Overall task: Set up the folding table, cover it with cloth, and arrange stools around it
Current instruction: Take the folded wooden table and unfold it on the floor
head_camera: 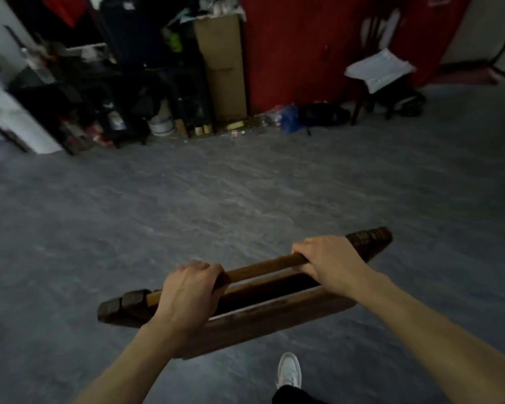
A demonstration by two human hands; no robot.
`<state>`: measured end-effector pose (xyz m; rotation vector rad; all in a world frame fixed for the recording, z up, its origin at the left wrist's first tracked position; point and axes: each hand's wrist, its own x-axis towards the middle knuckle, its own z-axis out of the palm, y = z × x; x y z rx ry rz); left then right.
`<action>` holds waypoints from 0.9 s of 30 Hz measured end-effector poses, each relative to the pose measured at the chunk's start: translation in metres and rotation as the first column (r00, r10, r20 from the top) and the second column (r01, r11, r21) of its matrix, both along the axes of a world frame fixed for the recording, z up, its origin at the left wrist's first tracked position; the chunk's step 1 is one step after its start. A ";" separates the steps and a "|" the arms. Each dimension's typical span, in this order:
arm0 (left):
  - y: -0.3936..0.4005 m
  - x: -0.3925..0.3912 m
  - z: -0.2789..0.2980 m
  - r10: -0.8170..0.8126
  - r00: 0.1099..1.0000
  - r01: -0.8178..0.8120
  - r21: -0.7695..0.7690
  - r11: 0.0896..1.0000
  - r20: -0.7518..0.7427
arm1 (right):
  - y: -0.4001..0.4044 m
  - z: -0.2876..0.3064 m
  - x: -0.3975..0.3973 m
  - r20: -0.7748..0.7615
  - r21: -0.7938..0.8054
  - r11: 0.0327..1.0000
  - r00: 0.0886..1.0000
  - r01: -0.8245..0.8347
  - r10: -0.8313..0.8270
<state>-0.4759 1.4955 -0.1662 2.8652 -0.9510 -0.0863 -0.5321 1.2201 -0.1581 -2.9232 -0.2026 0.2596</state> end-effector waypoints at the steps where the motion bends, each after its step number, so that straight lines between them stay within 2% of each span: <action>1: -0.010 0.008 -0.005 -0.015 0.999 0.016 0.012 1.000 -0.044 | -0.008 -0.004 0.004 -0.020 0.007 1.000 1.000 0.020 -0.020; 6: -0.057 0.038 -0.032 -0.081 0.967 0.085 0.006 0.996 -0.240 | -0.046 -0.026 0.022 -0.138 0.016 0.992 0.983 0.128 -0.125; 9: -0.081 0.052 -0.048 -0.095 0.931 0.096 -0.015 0.995 -0.354 | -0.064 -0.034 0.025 -0.159 -0.012 0.984 0.971 0.178 -0.178; 11: -0.097 0.063 -0.056 -0.155 0.896 0.166 -0.010 0.986 -0.415 | -0.073 -0.036 0.027 -0.162 -0.034 0.977 0.964 0.209 -0.212; 13: -0.114 0.074 -0.060 -0.223 0.824 0.243 -0.030 0.969 -0.521 | -0.081 -0.039 0.029 -0.144 -0.060 0.969 0.959 0.238 -0.244; 16: -0.138 0.089 -0.075 -0.341 0.651 0.314 -0.169 0.934 -0.678 | -0.091 -0.045 0.031 -0.119 -0.114 0.951 0.947 0.287 -0.300; 19: -0.161 0.100 -0.092 -0.427 0.552 0.343 -0.272 0.899 -0.716 | -0.103 -0.052 0.031 -0.055 -0.107 0.906 0.907 0.410 -0.417; 21: -0.183 0.103 -0.097 -0.446 0.504 0.339 -0.306 0.890 -0.740 | -0.112 -0.060 0.026 0.036 -0.052 0.835 0.837 0.548 -0.546; 23: -0.206 0.103 -0.099 -0.469 0.471 0.368 -0.317 0.874 -0.747 | -0.115 -0.067 0.015 0.115 0.060 0.716 0.708 0.695 -0.697; 25: -0.227 0.103 -0.101 -0.504 0.463 0.431 -0.312 0.847 -0.729 | -0.107 -0.077 0.002 0.163 0.179 0.549 0.525 0.817 -0.835; 27: -0.243 0.100 -0.107 -0.545 0.480 0.492 -0.304 0.816 -0.687 | -0.091 -0.084 -0.006 0.131 0.326 0.282 0.252 0.903 -0.959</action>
